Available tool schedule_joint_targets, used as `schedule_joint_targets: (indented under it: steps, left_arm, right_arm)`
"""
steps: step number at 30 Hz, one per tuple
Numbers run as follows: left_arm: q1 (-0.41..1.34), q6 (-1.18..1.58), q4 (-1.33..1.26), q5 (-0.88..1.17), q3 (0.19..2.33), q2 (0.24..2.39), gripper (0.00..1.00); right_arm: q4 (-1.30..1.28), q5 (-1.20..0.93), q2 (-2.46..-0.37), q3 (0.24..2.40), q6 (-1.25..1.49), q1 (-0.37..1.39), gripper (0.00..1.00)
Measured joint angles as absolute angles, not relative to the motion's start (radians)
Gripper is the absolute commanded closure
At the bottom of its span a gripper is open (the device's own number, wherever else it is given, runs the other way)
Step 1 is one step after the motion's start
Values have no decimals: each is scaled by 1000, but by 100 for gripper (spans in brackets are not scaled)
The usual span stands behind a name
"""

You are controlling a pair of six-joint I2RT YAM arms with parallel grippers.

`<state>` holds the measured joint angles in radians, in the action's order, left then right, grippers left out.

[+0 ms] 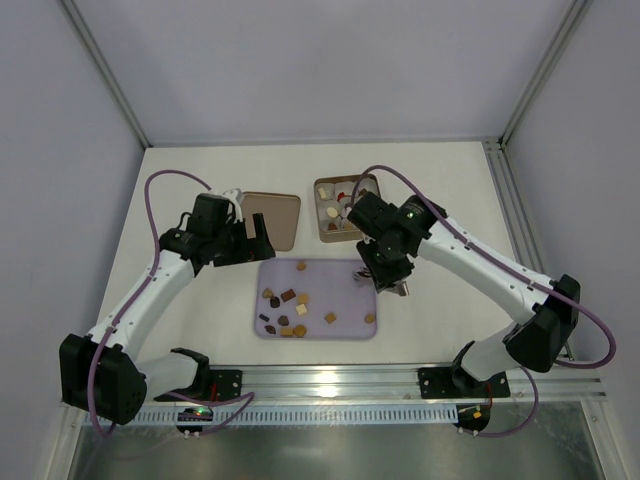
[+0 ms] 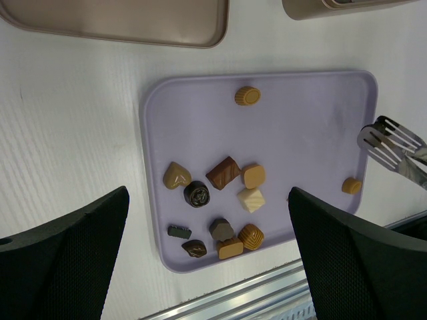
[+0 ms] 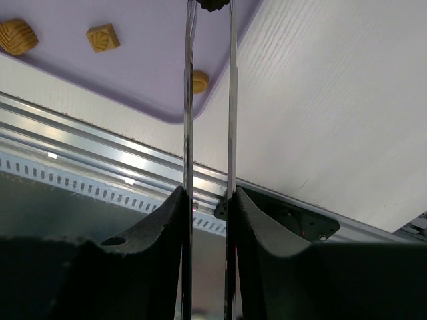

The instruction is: Pack the chocolate

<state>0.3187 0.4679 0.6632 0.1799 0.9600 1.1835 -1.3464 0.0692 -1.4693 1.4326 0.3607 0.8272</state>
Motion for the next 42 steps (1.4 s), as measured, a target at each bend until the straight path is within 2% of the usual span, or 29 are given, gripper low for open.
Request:
schedule_joint_targets:
  steps: [9,26,42]
  left_arm:
    - [319,468,663,179,960,1184,0]
    - [319,468,663,179,960,1184,0]
    - [319,468,663,179,960,1188,0]
  right_arm:
    - [-1350,80,-1528,1600,327,746,71]
    - [-1319,121,-1787,1916,234,573,71]
    - [-1282,131,-1851,1894,203,515,71]
